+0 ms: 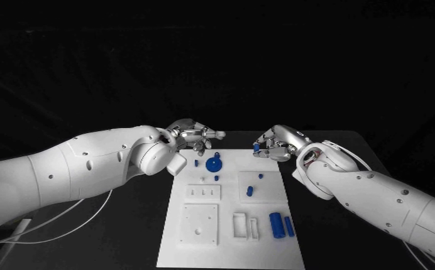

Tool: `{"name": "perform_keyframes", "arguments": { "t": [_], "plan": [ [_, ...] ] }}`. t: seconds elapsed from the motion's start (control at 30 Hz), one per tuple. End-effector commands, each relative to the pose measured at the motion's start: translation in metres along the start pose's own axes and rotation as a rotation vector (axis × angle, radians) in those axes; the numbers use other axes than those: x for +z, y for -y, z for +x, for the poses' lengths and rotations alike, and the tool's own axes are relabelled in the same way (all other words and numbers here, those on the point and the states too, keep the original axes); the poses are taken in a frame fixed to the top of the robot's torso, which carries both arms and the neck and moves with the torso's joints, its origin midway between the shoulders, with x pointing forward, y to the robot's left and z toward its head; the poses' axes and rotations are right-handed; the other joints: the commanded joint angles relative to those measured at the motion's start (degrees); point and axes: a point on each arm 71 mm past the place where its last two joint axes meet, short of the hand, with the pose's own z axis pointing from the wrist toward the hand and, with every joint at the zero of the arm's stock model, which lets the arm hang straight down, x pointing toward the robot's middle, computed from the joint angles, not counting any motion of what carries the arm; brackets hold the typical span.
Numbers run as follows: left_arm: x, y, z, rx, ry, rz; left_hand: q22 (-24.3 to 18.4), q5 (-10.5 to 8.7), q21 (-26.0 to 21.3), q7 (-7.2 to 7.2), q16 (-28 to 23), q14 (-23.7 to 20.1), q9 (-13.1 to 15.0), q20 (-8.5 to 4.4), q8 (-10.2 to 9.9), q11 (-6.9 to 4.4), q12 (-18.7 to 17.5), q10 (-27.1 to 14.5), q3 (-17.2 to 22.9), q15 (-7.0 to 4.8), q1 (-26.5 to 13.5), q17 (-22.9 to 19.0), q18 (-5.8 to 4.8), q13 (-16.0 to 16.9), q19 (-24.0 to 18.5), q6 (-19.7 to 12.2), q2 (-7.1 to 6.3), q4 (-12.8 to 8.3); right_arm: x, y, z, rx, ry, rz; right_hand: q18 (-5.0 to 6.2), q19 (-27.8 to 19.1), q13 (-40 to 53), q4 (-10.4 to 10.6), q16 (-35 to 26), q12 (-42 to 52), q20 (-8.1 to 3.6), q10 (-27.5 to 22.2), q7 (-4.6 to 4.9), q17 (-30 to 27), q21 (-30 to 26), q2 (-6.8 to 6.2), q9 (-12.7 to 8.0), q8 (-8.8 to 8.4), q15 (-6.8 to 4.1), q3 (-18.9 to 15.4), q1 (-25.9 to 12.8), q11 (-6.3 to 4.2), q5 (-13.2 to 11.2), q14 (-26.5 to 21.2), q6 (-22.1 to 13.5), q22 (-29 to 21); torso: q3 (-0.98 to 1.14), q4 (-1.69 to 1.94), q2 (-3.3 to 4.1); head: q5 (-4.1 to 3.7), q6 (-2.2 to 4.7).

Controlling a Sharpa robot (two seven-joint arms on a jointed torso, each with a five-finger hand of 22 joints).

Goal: Assemble the parts on the task board

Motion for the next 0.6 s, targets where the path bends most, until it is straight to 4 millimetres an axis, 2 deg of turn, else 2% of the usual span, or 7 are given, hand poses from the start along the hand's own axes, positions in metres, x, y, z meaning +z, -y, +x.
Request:
{"name": "perform_keyframes", "arguments": {
  "t": [0.03,0.23,0.27,0.33,0.4,0.5,0.6],
  "plan": [
    [0.006,-0.004,0.008,0.049,-0.078,-0.115,2.4,0.30,-0.1,-0.03,2.0,0.2,3.5,-0.14,-0.1,-0.47,0.9,1.0,1.5,0.16,-1.3,0.5,0.87,3.1,0.4,-0.5,-1.12,1.4,0.002,-0.013,0.009,-0.039,-0.048,0.008,-0.49,1.2,0.0,0.1,0.1,-0.1,-0.35,-0.1,0.26,0.0,-0.1,-0.71,0.1,0.25,-0.45,0.3,0.1,-0.07,0.5,0.0,-0.2,6.6,0.02,-0.25,-0.73,0.52,-0.27],
    [0.015,-0.002,0.016,0.093,-0.102,-0.159,4.4,1.63,-1.0,-0.51,3.5,0.0,8.0,-0.23,0.0,-0.60,1.2,0.9,2.7,0.03,-3.1,1.0,0.74,4.4,0.5,0.2,-3.17,3.4,0.006,-0.033,0.014,-0.047,-0.046,-0.008,-0.48,1.3,0.0,0.3,0.1,-0.1,-0.37,0.0,0.26,0.0,-0.1,-0.93,0.1,0.26,-0.45,1.1,0.0,-0.08,0.4,0.1,-0.2,6.6,0.08,-0.21,-0.73,0.67,-0.56],
    [0.016,-0.002,0.017,0.102,-0.103,-0.165,4.4,4.11,-1.1,-0.75,3.5,-0.1,8.8,-0.28,0.1,-0.68,1.2,0.9,2.6,-0.02,-3.2,0.9,0.70,4.5,0.4,0.9,-3.20,3.4,0.007,-0.036,0.015,-0.048,-0.044,-0.008,-0.48,1.3,0.0,0.3,0.0,-0.1,-0.37,0.0,0.25,-0.1,-0.2,-0.98,0.1,0.26,-0.46,1.2,0.0,-0.08,0.3,0.0,-0.1,6.6,0.07,-0.22,-0.69,0.68,-0.62],
    [0.017,-0.002,0.019,0.115,-0.103,-0.173,4.7,5.39,-1.3,-1.00,3.6,-0.2,10.4,-0.37,0.2,-0.82,1.2,0.8,2.4,-0.12,-3.1,0.9,0.60,4.6,0.3,1.4,-3.20,3.2,0.008,-0.040,0.016,-0.048,-0.041,-0.008,-0.47,1.3,0.0,0.4,0.1,-0.1,-0.37,0.0,0.24,0.0,-0.2,-1.02,0.1,0.27,-0.47,1.3,0.0,-0.09,0.2,0.1,-0.1,6.6,0.07,-0.26,-0.66,0.68,-0.66],
    [0.019,-0.001,0.020,0.132,-0.100,-0.179,5.5,5.91,-1.7,-1.23,3.8,-0.3,15.3,-0.49,0.0,-0.95,1.2,0.7,2.1,-0.19,-3.2,0.8,0.42,4.9,0.4,1.2,-3.12,3.0,0.009,-0.044,0.017,-0.048,-0.038,-0.006,-0.48,1.3,0.0,0.4,0.1,-0.2,-0.38,0.0,0.25,0.0,-0.1,-1.11,0.1,0.26,-0.48,1.6,0.0,-0.10,0.2,0.1,-0.1,6.6,0.07,-0.36,-0.61,0.65,-0.72],
    [0.021,-0.001,0.023,0.161,-0.100,-0.189,6.6,6.00,-2.5,-1.35,4.0,-0.4,20.6,-0.50,-0.1,-1.04,1.3,0.6,2.3,-0.22,-3.3,0.6,0.36,5.3,0.5,0.8,-3.46,3.3,0.010,-0.050,0.017,-0.050,-0.028,-0.003,-0.46,1.3,0.0,0.5,0.1,-0.1,-0.39,0.0,0.26,0.0,-0.2,-1.26,0.1,0.27,-0.48,1.9,-0.1,-0.10,0.5,0.1,-0.1,6.6,0.05,-0.48,-0.53,0.59,-0.81],
    [0.022,-0.001,0.025,0.186,-0.102,-0.196,7.5,5.86,-3.1,-1.58,4.1,-0.5,23.0,-0.51,-0.1,-1.05,1.3,0.5,2.4,-0.26,-3.3,0.4,0.32,5.4,0.6,0.7,-3.68,3.7,0.011,-0.053,0.018,-0.051,-0.022,0.004,-0.45,1.3,0.0,0.7,0.1,-0.1,-0.41,0.0,0.24,0.0,-0.2,-1.49,0.1,0.25,-0.50,2.3,-0.1,-0.11,0.6,0.0,-0.1,6.5,0.01,-0.38,-0.53,0.46,-0.93]
  ]
}}
